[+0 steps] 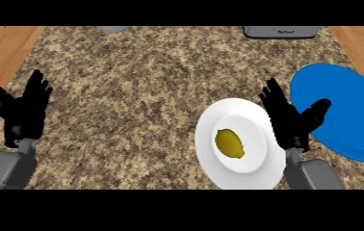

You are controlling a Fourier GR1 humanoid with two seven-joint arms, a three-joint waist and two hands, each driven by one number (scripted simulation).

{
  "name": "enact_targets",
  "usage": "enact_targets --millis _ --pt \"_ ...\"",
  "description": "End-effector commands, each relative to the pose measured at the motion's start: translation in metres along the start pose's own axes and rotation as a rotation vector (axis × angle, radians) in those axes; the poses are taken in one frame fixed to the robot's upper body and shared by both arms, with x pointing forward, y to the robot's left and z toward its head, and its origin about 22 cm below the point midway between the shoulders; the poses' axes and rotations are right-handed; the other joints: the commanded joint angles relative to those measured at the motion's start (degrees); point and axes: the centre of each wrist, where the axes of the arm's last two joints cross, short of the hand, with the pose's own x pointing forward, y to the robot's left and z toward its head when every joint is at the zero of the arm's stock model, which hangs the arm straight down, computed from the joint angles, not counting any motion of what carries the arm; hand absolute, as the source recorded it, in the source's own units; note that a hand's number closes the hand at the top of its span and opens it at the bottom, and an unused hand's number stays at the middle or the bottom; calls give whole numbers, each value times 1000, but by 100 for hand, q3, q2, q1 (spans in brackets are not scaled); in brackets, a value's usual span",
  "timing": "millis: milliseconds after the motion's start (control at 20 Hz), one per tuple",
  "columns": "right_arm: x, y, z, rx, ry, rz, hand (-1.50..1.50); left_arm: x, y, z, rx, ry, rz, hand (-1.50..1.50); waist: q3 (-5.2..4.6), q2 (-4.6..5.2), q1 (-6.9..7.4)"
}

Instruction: Pick the lemon from the plate and place it in the plate

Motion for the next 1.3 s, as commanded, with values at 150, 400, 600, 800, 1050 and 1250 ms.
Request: enact_targets --millis 150,400,600,800,1050,1250 --pt "55 66 -1 686 -144 65 150 -6 -31 12 -153 -25 -76 0 -11 195 149" --pt "152 62 3 756 -654 785 150 -32 -42 25 -222 64 -103 0 -114 -117 71" --pt "41 7 0 764 -589 504 150 -40 -59 41 -255 34 -94 0 -3 261 52" --pt "3 1 0 900 -470 109 -150 -44 -71 57 -279 33 -80 0 8 275 195" --pt "26 -14 -26 1166 -549 466 -150 -41 -73 49 -275 46 -100 0 -17 242 121" --pt "57 -13 -35 1136 -650 812 -150 -44 -62 48 -248 29 -114 0 -24 226 118"
